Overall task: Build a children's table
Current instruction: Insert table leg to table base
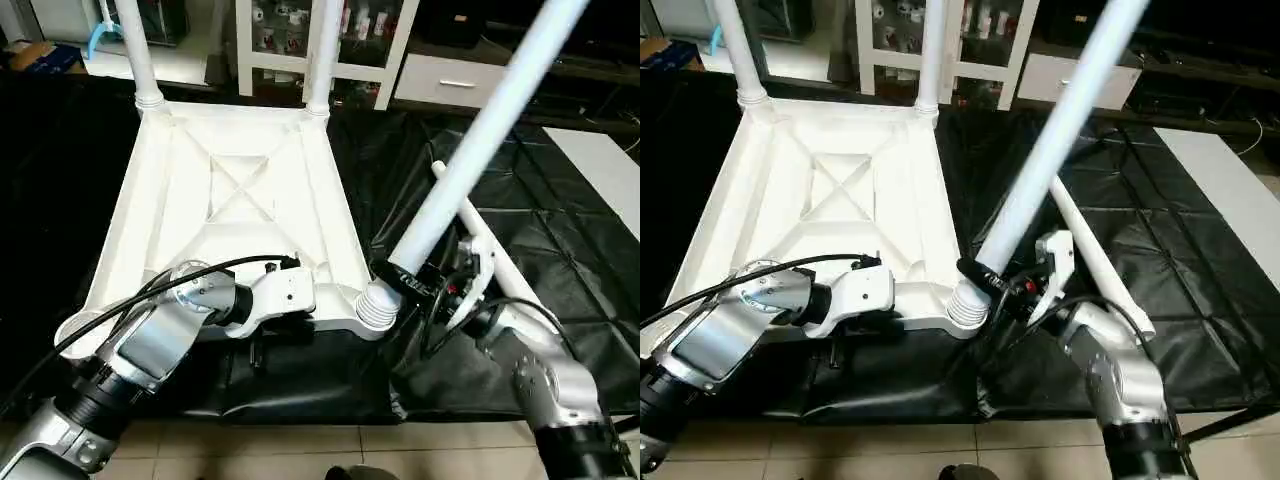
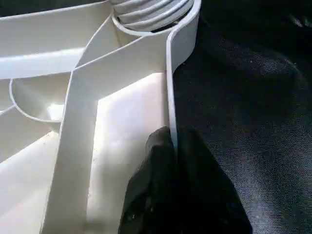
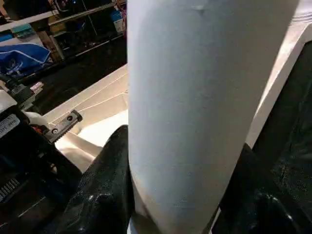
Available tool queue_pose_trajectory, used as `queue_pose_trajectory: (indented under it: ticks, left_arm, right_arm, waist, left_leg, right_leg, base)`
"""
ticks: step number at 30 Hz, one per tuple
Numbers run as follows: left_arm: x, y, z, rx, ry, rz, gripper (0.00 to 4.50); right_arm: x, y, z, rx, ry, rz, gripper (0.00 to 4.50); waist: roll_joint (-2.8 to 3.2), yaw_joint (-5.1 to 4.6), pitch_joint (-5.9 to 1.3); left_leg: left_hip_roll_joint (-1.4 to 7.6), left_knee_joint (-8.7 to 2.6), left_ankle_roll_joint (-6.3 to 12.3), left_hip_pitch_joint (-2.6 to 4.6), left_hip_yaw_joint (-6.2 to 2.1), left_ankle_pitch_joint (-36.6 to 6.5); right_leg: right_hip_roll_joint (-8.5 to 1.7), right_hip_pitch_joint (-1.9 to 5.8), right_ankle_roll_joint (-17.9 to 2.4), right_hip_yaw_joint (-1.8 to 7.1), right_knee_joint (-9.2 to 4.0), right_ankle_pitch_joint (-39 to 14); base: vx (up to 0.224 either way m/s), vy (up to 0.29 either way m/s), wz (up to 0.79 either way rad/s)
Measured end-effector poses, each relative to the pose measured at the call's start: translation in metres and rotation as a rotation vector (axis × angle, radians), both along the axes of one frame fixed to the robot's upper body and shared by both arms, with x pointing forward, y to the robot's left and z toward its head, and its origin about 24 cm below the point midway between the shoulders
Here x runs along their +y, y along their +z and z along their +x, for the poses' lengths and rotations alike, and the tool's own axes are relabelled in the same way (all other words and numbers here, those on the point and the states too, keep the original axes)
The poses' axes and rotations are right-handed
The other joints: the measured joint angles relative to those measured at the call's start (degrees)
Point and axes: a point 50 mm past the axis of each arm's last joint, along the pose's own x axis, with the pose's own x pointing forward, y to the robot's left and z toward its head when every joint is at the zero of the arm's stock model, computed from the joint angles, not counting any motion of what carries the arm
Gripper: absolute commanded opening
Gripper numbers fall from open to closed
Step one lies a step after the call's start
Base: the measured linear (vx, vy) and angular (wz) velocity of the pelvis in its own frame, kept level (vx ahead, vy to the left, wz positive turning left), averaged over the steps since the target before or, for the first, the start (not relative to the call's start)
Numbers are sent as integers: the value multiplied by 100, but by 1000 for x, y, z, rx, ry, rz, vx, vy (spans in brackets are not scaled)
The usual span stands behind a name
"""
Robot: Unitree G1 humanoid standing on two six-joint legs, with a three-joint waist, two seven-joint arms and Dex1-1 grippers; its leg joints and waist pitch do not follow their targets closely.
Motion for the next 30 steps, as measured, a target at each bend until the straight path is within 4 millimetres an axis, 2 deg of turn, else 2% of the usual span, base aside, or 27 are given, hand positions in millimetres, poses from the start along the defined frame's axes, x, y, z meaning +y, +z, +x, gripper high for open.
queue_pose_trajectory:
  ticks: [9, 15, 21, 30]
  left_arm:
    - [1, -3, 0, 15, 0, 11, 0]
    - [2, -6, -1, 26, -1, 20, 0]
    - [2, -6, -2, 35, -10, 26, 0]
    - [3, -6, -1, 35, -6, 29, 0]
  right_arm:
    - [5, 1, -8, -96, 45, -129, 184]
    - [7, 4, -10, -120, 104, -196, 184]
    - [13, 6, -9, -140, 188, -300, 184]
    - [12, 6, -9, -126, 173, -287, 184]
  waist:
    - [64, -9, -68]
    - [68, -15, -74]
    - [21, -27, -109]
    - [11, -47, -114]
  left_leg:
    - [0, -4, -15, 9, -4, -12]
    - [1, -27, -33, 51, -17, -23]
    - [1, -32, -46, 50, -33, -43]
    - [1, -32, -47, 49, -53, -43]
  right_leg:
    - [3, 12, 37, 1, -3, -22]
    - [8, 78, 65, -8, -18, -41]
    - [15, 93, 76, -12, -33, -58]
    - [20, 96, 77, -17, -36, -59]
  base:
    - [0, 0, 0]
    - [0, 0, 0]
    - [0, 0, 0]
    - [0, 0, 0]
